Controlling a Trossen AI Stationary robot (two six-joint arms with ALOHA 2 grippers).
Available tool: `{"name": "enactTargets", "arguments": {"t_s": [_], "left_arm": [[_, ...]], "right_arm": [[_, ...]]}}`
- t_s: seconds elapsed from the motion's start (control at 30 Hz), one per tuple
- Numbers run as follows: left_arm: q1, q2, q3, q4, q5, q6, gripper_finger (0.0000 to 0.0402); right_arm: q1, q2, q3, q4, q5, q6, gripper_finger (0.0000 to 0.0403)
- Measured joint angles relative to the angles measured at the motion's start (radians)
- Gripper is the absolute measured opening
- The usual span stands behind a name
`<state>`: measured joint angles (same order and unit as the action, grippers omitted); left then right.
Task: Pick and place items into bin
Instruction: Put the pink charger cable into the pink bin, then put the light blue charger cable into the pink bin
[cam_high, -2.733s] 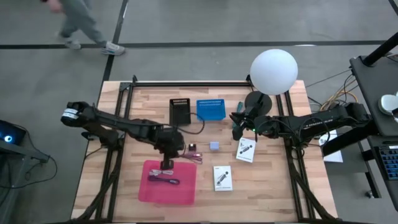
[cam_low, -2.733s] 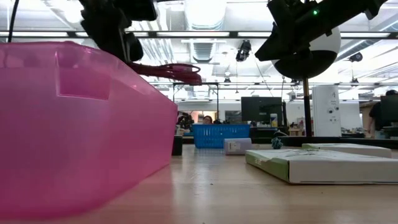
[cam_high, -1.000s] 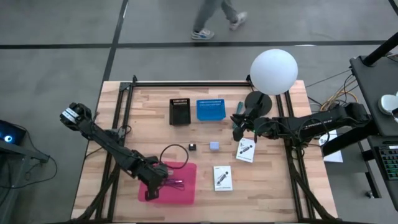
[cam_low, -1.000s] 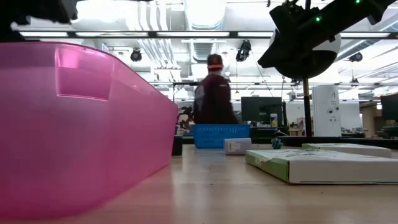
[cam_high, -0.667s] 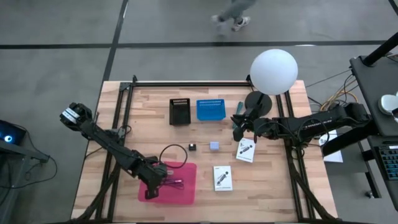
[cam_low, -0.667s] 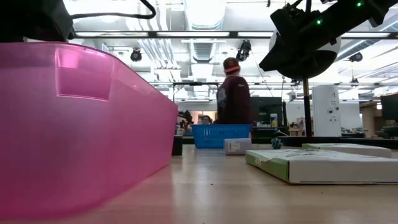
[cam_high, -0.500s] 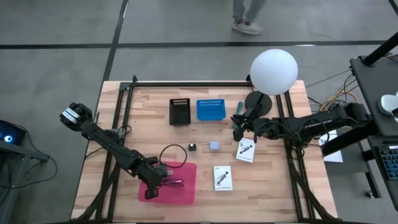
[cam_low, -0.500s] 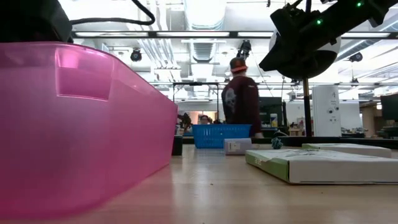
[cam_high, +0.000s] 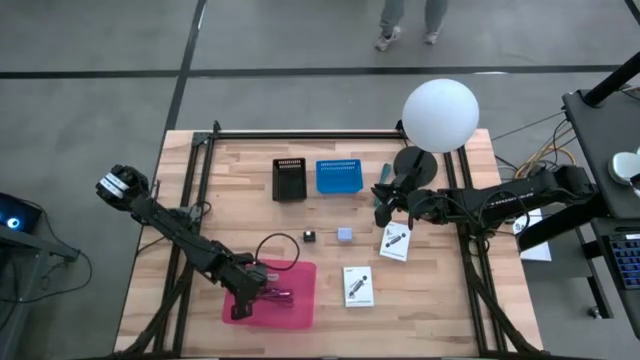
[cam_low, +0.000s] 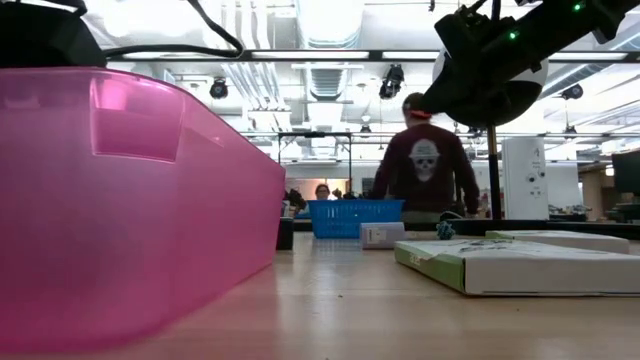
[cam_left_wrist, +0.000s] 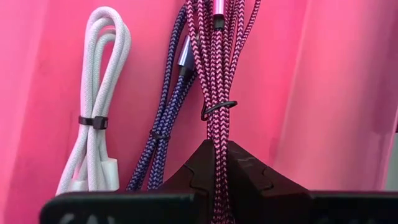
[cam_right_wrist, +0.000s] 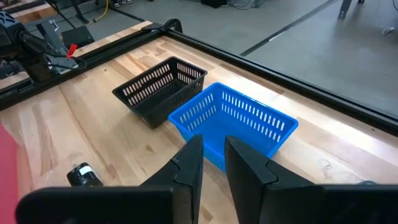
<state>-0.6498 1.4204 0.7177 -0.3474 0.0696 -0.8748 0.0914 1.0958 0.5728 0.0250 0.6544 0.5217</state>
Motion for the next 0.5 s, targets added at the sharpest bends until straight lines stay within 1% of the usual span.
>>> {"name": "enactTargets", "arguments": {"t_s": [0.1, 0.17, 0.5], "left_arm": [[0.000, 0.000, 0.000, 0.001, 0.003, 0.001, 0.0017], [0.000, 0.000, 0.000, 0.007, 0.007, 0.001, 0.0029], [0.000, 0.000, 0.000, 0.012, 0.008, -0.009, 0.0142]], "right_arm": [[0.000, 0.000, 0.000, 0.000, 0.000, 0.000, 0.0057], [0.000, 0.000, 0.000, 0.000, 0.000, 0.000, 0.0057], [0.000, 0.000, 0.000, 0.001, 0.003, -0.001, 0.0057]]}}
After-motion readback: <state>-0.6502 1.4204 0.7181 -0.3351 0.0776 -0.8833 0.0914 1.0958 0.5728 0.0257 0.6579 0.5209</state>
